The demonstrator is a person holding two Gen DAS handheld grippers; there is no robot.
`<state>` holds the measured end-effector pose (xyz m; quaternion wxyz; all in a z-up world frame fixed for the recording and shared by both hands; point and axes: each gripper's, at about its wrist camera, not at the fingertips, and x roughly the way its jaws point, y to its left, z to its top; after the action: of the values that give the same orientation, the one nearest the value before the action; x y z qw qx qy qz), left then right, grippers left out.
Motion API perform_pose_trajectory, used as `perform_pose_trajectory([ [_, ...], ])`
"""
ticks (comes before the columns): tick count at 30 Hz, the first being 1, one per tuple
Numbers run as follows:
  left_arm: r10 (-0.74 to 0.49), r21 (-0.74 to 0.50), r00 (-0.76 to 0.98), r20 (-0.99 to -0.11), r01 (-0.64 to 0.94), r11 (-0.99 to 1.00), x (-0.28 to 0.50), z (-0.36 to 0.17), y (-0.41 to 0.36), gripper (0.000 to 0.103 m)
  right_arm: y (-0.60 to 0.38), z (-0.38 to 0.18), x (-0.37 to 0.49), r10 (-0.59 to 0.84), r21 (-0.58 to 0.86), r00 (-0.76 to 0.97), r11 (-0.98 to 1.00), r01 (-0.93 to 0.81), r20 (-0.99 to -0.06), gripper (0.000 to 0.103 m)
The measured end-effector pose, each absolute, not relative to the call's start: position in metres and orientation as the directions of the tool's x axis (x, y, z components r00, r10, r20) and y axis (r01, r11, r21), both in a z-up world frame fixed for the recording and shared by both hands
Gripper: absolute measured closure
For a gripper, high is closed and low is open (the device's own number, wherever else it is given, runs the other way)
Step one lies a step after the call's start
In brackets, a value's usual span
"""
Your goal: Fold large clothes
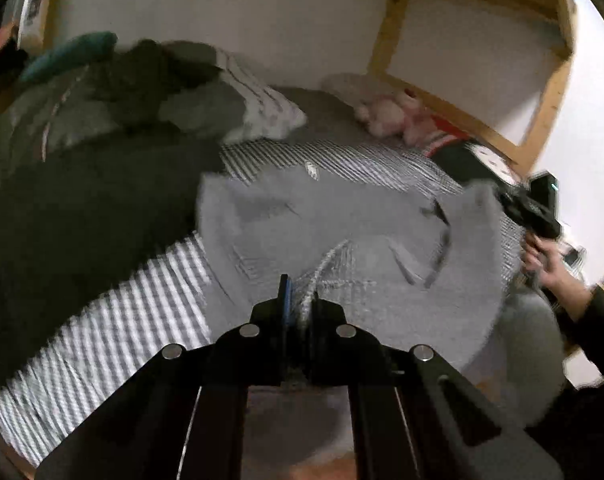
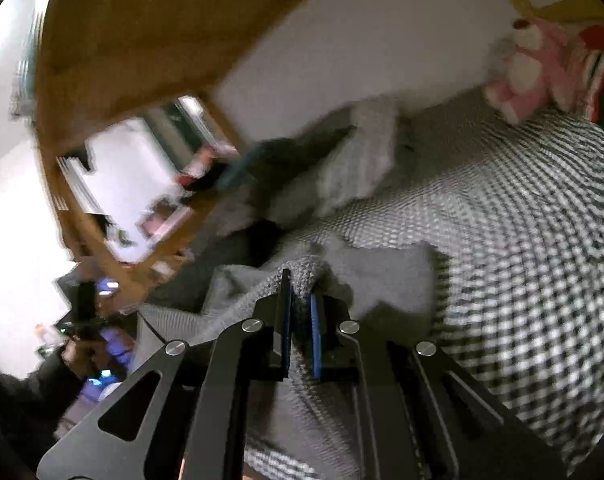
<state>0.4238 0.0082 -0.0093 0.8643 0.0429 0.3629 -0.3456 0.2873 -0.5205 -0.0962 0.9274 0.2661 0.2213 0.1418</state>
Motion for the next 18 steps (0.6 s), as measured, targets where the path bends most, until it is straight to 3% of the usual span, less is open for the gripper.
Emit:
perform_pose_trajectory([
  [5,-0.444,-0.128,0.508,-0.738,0.541,0.831,0.536,-0.047,-0.019,0.097,-0.534,-0.145,0.335,0.289,0.493,0.763,0.869,0.044,-0.578,0.094],
  [9,-0.333,-0.048,0.482,-0.811,0.513,0.857,0.561,-0.088,-0.034,0.094,-0.534,-0.156,0.338,0.286,0.472,0.742,0.881,0.046,-0.606,0.093],
  [13,-0.297,-0.041,0.555,-0.777,0.426,0.904,0.564,-0.095,-0.021,0.049,-0.531,-0.152,0.335,0.253,0.421,0.74,0.906,0.045,-0.623,0.092],
  [14,-0.315,-0.064,0.569,-0.76,0.416,0.907,0.563,-0.091,-0.016,0.044,-0.53,-0.15,0.335,0.243,0.408,0.742,0.912,0.045,-0.625,0.09],
  [15,-0.334,-0.084,0.589,-0.735,0.41,0.908,0.561,-0.085,-0.011,0.04,-0.53,-0.147,0.333,0.217,0.391,0.748,0.919,0.061,-0.627,0.082],
  [16,-0.341,-0.085,0.625,-0.702,0.402,0.912,0.556,-0.074,-0.006,0.028,-0.531,-0.144,0.33,0.193,0.377,0.755,0.923,0.076,-0.627,0.053],
  [18,-0.356,-0.074,0.686,-0.634,0.404,0.912,0.546,-0.055,-0.002,0.024,-0.538,-0.133,0.326,0.158,0.388,0.776,0.914,0.119,-0.611,0.009],
])
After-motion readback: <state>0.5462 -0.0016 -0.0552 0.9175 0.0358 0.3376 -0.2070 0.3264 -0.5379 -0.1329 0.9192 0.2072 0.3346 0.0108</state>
